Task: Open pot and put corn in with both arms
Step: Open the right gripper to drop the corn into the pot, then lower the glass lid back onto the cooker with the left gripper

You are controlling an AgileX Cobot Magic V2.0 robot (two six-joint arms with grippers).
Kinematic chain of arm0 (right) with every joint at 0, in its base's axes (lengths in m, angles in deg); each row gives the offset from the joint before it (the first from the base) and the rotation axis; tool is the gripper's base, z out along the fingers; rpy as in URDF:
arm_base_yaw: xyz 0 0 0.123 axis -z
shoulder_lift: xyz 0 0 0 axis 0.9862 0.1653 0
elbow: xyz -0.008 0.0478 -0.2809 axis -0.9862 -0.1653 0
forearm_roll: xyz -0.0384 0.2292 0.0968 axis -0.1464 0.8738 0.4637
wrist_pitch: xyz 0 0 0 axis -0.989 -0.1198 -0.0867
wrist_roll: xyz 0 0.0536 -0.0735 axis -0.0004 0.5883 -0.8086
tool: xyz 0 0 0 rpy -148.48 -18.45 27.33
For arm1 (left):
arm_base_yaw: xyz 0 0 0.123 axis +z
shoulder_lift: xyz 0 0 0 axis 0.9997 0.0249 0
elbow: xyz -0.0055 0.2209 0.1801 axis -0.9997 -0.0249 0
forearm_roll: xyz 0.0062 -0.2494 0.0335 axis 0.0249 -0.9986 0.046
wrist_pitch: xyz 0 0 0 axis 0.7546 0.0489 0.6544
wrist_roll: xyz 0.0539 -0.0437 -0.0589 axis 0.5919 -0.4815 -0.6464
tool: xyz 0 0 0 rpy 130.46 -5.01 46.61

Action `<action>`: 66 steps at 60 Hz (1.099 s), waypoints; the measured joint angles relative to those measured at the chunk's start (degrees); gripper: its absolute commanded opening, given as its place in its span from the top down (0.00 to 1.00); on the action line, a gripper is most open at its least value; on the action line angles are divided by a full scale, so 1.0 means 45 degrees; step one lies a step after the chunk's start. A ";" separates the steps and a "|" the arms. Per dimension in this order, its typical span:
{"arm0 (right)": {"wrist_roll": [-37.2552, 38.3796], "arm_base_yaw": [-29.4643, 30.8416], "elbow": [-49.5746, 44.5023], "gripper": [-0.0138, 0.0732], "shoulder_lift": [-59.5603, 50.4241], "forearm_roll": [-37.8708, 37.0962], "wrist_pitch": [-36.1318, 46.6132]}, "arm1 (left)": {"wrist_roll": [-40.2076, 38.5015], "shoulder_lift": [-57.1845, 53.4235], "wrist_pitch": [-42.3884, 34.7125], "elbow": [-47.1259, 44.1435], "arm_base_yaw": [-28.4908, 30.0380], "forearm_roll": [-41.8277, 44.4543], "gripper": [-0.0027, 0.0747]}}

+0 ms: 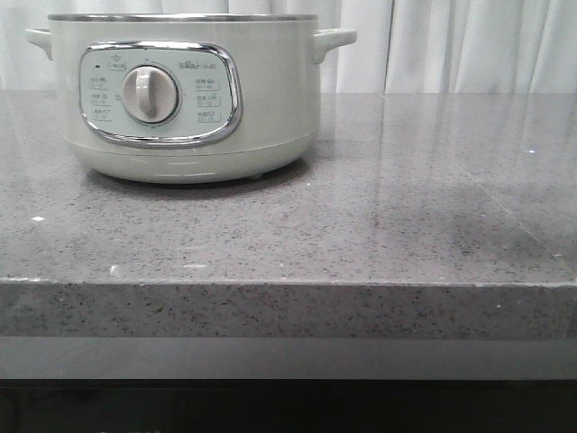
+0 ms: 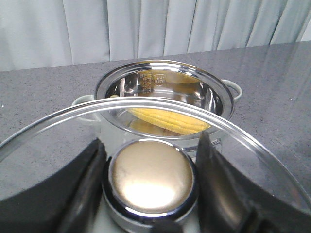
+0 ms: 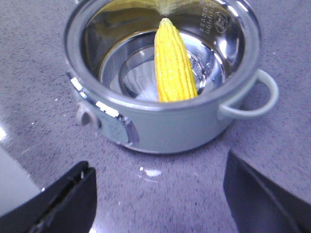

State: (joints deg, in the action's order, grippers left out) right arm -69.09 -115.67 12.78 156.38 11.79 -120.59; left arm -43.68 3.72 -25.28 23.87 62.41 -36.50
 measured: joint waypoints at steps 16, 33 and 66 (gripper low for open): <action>0.0000 0.0000 -0.2844 0.20 -0.3897 0.0017 0.0589 | 0.0000 0.0000 0.0000 0.0000 0.0000 0.0000 0.78; 0.0000 0.0000 -0.4738 0.20 -0.6232 0.0017 0.1029 | 0.0000 0.0000 0.0000 0.0000 0.0000 0.0000 0.78; 0.0000 0.0000 -0.4766 0.20 -0.6358 0.0028 0.1222 | 0.0000 0.2343 -0.3663 0.0054 0.0000 -0.0565 0.78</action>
State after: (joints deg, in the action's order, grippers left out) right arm -69.09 -115.67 -8.67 127.77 11.92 -115.09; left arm -43.68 14.26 -41.76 24.12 62.41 -39.05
